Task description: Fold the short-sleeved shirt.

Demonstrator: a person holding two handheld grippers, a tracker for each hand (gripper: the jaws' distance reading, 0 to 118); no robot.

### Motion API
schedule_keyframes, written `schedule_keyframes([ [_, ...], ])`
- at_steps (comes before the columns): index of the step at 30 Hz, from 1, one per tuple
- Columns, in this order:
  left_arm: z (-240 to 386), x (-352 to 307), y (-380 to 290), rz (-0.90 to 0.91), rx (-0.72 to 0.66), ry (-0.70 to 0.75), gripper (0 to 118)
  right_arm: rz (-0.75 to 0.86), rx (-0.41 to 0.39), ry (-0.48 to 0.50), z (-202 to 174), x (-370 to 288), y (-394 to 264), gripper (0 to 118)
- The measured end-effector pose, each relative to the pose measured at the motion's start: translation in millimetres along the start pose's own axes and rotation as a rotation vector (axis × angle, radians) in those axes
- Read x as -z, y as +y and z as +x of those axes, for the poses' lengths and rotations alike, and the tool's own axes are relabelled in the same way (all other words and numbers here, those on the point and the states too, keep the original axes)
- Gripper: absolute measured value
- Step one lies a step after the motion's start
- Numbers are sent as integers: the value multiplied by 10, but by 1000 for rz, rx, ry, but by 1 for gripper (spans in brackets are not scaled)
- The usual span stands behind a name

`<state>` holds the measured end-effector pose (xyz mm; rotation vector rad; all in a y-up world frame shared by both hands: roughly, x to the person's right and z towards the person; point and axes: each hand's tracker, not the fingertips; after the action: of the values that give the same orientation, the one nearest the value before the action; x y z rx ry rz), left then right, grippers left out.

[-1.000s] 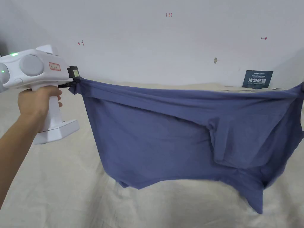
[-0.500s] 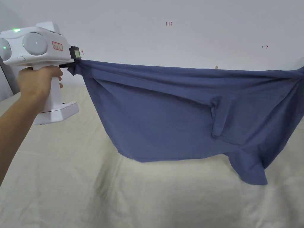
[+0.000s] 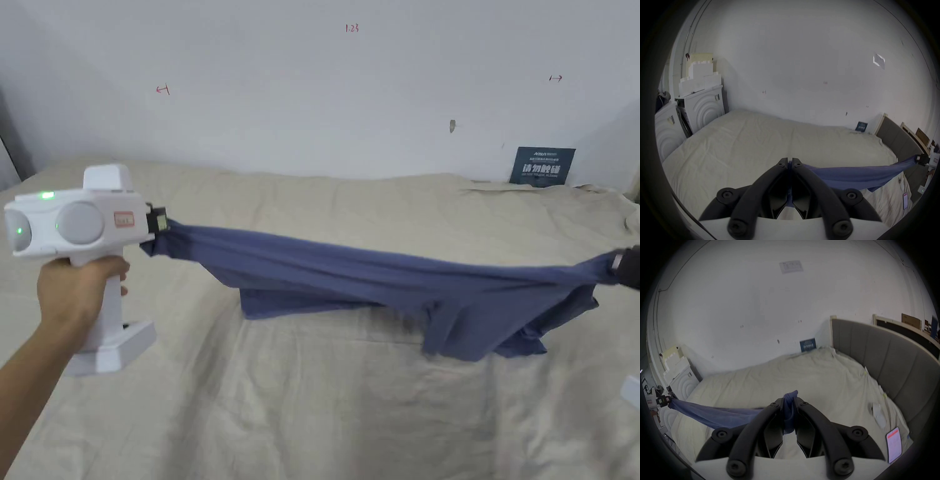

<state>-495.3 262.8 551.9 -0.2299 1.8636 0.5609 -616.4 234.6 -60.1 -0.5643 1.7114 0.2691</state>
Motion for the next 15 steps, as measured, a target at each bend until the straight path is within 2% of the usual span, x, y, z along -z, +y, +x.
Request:
schedule_keyframes([
  [3,-129,-115,-518,-54,-18,3,1,-66,-5,-4,154,-51,-434,10],
  [8,-348,-370,-1442,-161,-36,32,1,-170,56,-7,347,-282,-1230,10],
  [12,-537,-502,-2046,-280,-95,49,1,-245,75,-17,414,-504,-1768,10],
  [15,-672,-548,-2387,-327,-87,60,1,-279,102,-28,429,-682,-2074,10],
])
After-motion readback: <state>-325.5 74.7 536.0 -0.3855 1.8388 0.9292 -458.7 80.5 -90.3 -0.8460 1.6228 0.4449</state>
